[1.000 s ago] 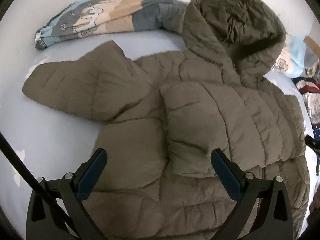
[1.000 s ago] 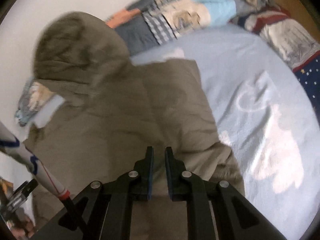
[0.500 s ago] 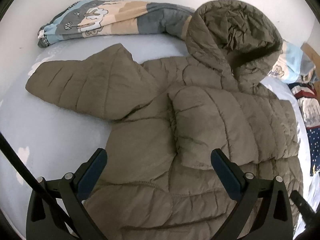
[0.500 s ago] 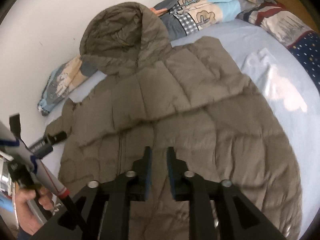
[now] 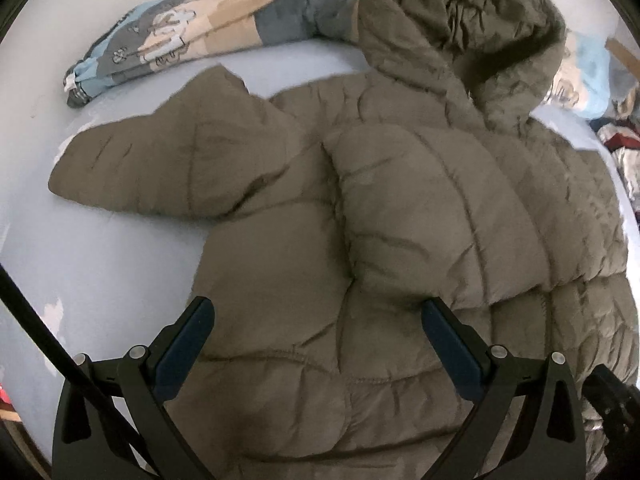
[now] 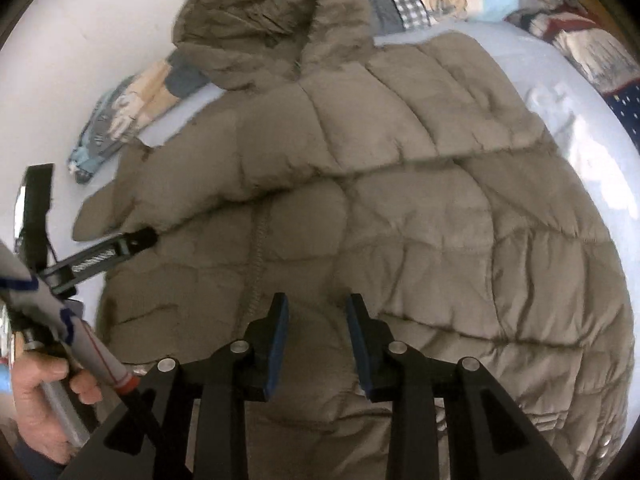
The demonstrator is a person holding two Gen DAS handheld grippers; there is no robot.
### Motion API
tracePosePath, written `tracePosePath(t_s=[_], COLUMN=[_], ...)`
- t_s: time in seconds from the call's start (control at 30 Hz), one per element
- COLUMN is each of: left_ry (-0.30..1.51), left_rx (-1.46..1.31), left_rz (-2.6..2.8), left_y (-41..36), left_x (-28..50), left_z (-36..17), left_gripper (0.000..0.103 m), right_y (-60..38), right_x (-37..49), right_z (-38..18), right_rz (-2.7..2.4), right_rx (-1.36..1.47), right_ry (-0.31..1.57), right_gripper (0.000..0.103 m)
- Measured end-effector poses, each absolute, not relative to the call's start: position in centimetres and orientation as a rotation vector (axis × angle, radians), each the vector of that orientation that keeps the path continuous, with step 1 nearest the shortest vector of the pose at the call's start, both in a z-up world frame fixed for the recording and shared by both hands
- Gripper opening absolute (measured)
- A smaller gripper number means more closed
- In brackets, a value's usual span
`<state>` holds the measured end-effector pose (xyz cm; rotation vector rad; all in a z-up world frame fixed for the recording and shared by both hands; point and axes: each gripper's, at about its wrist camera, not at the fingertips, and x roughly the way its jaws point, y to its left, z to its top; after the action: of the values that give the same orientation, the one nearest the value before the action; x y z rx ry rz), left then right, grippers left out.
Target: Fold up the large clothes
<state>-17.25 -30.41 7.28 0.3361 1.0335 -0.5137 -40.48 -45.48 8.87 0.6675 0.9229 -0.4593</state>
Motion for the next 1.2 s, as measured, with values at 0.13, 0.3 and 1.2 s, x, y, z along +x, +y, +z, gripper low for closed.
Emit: tracePosePath(t_s=[0.13,0.3,1.2], left_ry=[1.013,1.057,1.031], left_rx=[0.331,0.331,-0.061], left_rz=[-0.495,-0.45,-0.222], left_y=[-29.8,-28.8,-12.2], left_x=[-16.8,-15.4,-4.1], left_z=[7.9,7.0,10.3], left_gripper=[0.103,0.103,0.103], right_y=[-45.7,-46.9,-45.5], right_x=[-40.5,-40.4,-39.1], right_z=[10.2,9.3,9.4], right_rz=[-0.498,-0.521,-0.477], right_rx=[0.58,0.617,0.569], right_ry=[0.885,0.907,0.935], right_gripper=[0.037,0.038,0.046])
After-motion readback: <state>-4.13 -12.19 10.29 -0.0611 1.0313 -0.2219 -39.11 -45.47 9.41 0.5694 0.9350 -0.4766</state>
